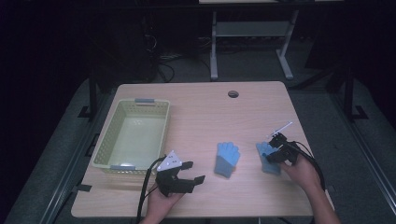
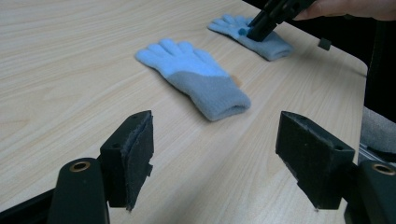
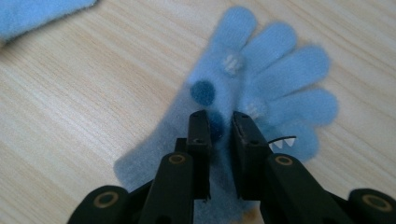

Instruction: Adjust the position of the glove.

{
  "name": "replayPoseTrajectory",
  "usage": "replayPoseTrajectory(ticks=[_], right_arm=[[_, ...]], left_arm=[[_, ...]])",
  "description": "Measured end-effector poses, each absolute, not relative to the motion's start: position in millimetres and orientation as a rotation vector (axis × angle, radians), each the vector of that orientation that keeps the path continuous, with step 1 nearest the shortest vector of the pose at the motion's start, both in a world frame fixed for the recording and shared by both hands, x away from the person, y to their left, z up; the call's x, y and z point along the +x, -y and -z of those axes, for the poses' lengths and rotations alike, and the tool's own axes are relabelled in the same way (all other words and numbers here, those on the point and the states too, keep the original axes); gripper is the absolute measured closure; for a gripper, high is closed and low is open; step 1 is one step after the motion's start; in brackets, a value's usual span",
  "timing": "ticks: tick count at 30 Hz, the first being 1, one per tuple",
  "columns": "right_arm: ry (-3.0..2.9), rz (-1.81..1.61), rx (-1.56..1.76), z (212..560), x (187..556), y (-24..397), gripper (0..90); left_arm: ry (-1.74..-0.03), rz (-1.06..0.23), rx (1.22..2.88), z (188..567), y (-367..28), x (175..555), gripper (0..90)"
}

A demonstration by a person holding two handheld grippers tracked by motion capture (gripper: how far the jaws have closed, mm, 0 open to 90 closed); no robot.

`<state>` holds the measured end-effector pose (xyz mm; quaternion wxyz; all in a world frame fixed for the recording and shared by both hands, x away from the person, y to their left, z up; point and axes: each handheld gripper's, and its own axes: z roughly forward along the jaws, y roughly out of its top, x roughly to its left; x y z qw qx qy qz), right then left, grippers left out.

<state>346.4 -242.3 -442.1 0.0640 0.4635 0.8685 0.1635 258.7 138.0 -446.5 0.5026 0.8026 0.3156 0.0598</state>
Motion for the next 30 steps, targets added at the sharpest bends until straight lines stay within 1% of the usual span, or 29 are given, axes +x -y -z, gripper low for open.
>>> replayPoseTrajectory(ticks=[9,16,21,24,30], right_arm=[[-2.620,-0.521,1.427,438,345,245,82.3],[-2.574,-0.638,1.474,423,337,252,82.4],[-2.559,-0.652,1.434,412,331,247,82.4],[-2.559,-0.666,1.437,411,330,246,82.4],[-2.569,-0.712,1.418,399,324,233,82.4]], left_arm=[[-0.750,-0.146,1.938,445,-138,258,27.6],[-0.762,-0.150,1.927,444,-139,258,27.6],[-0.749,-0.171,1.941,444,-136,257,27.6],[-0.721,-0.192,1.961,443,-135,256,27.6],[-0.737,-0.186,1.946,443,-138,258,27.6]])
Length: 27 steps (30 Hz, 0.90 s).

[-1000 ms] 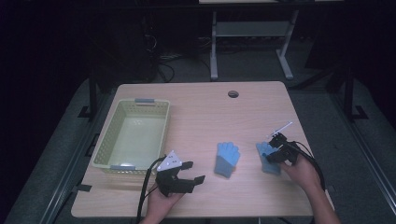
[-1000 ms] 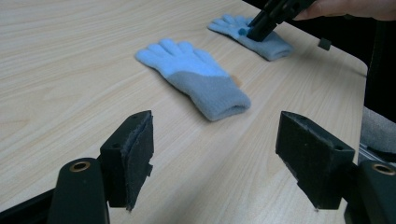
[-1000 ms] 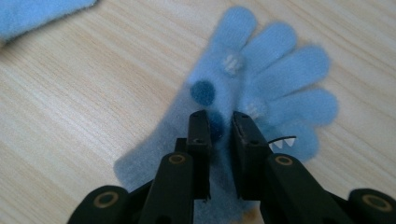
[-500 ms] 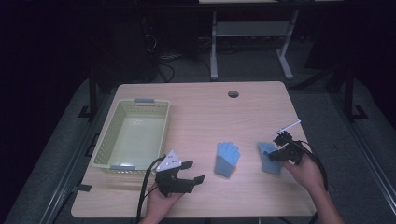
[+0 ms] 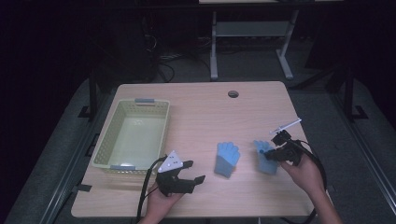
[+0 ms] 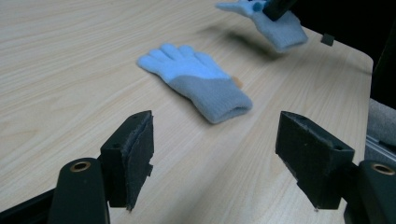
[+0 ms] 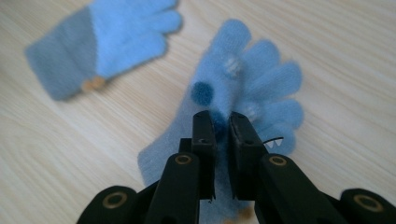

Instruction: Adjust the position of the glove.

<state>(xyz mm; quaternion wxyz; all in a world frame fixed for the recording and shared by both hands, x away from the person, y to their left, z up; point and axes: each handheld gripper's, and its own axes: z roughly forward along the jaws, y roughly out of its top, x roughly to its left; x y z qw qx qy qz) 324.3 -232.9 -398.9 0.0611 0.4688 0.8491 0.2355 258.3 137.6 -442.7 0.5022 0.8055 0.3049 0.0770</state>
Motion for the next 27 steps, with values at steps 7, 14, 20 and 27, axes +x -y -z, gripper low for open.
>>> replayPoseTrajectory(ticks=[7,14,20,27], right_arm=[[-2.584,-0.722,1.379,386,325,212,82.4],[-2.579,-0.731,1.369,384,327,200,82.5],[-2.593,-0.739,1.362,386,327,190,82.5],[-2.608,-0.761,1.344,384,330,173,82.5]], left_arm=[[-0.736,-0.197,1.942,441,-139,258,27.6],[-0.728,-0.210,1.950,440,-141,258,27.7],[-0.729,-0.216,1.934,438,-144,258,27.6],[-0.730,-0.209,1.930,437,-144,257,27.7]])
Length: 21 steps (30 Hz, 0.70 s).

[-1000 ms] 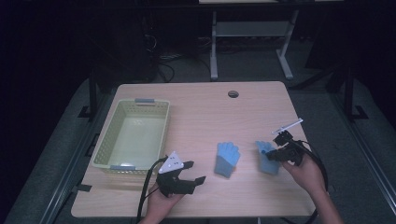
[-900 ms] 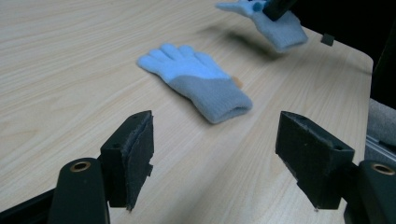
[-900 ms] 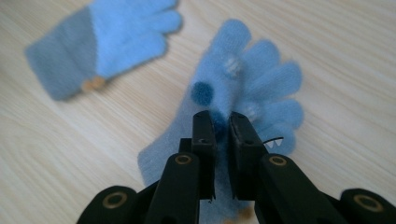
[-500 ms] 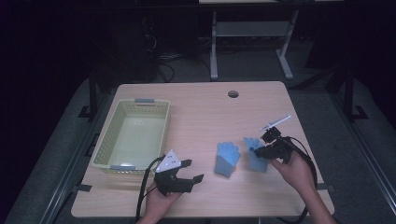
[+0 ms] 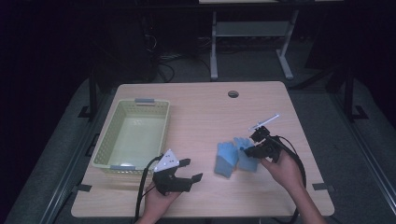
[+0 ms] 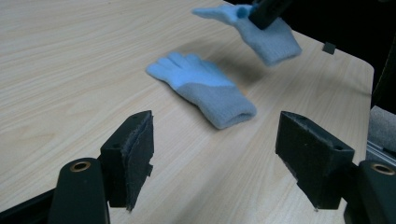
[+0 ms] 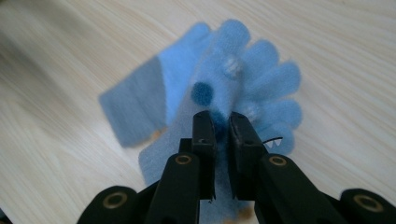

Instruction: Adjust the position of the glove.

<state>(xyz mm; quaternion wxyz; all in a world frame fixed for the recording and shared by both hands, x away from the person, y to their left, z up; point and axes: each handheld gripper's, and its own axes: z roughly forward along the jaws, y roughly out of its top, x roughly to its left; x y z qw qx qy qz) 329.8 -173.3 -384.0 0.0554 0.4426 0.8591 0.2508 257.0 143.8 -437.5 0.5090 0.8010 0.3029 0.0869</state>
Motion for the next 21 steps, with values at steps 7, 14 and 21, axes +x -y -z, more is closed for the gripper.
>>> replayPoseTrajectory(ticks=[7,14,21], right_arm=[[-2.641,-0.768,1.318,382,335,150,82.4],[-2.655,-0.770,1.317,389,338,133,82.3],[-2.654,-0.761,1.312,393,338,123,81.9]], left_arm=[[-0.719,-0.207,1.932,437,-143,255,27.7],[-0.725,-0.211,1.928,436,-146,256,27.6],[-0.737,-0.205,1.925,436,-147,257,27.6]])
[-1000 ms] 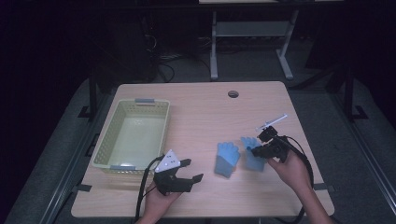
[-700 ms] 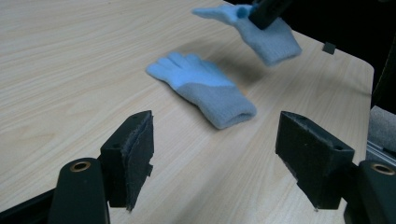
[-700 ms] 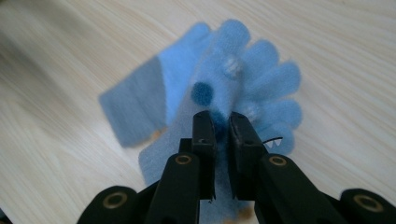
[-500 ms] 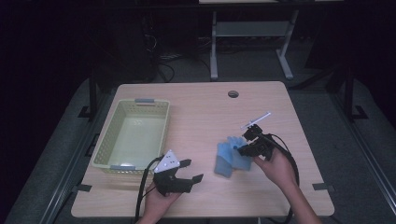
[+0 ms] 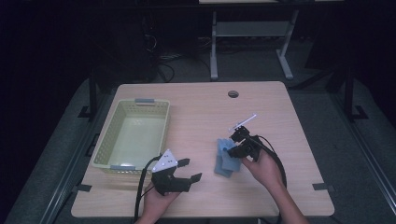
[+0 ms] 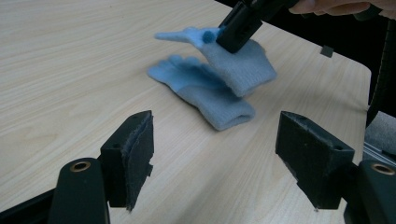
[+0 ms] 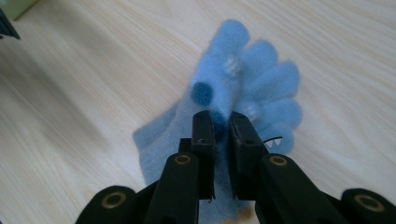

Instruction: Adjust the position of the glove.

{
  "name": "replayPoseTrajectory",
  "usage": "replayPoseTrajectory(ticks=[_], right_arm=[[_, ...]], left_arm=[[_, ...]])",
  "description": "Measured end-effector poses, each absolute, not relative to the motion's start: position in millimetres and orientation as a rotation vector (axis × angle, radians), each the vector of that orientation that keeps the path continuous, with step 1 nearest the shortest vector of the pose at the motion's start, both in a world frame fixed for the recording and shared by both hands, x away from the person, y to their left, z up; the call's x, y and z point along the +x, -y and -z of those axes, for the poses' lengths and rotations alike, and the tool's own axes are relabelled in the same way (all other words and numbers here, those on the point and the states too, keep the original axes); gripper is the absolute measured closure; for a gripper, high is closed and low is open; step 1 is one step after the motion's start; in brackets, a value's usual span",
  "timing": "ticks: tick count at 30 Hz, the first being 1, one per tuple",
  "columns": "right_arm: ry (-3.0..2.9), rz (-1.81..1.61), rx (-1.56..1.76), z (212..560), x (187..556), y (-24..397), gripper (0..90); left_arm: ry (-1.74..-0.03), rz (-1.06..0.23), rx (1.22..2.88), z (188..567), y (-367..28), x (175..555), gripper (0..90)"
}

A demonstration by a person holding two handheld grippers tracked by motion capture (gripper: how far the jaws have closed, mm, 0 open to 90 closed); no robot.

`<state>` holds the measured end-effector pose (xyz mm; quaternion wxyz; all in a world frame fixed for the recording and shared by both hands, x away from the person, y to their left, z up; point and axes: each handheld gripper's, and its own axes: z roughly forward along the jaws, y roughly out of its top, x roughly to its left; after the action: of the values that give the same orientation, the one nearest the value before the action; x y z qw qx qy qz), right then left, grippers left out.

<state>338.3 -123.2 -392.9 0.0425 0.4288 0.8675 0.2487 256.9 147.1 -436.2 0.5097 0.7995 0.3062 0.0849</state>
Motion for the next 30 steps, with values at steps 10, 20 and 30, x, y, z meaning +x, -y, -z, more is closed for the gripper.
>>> replayPoseTrajectory(ticks=[10,20,30], right_arm=[[-2.640,-0.752,1.351,404,336,108,81.3],[-2.616,-0.705,1.388,421,336,104,80.0],[-2.553,-0.780,1.396,416,332,113,67.8]], left_arm=[[-0.732,-0.200,1.923,436,-145,255,27.7],[-0.737,-0.188,1.923,437,-145,255,27.7],[-0.735,-0.162,1.928,440,-142,255,27.7]])
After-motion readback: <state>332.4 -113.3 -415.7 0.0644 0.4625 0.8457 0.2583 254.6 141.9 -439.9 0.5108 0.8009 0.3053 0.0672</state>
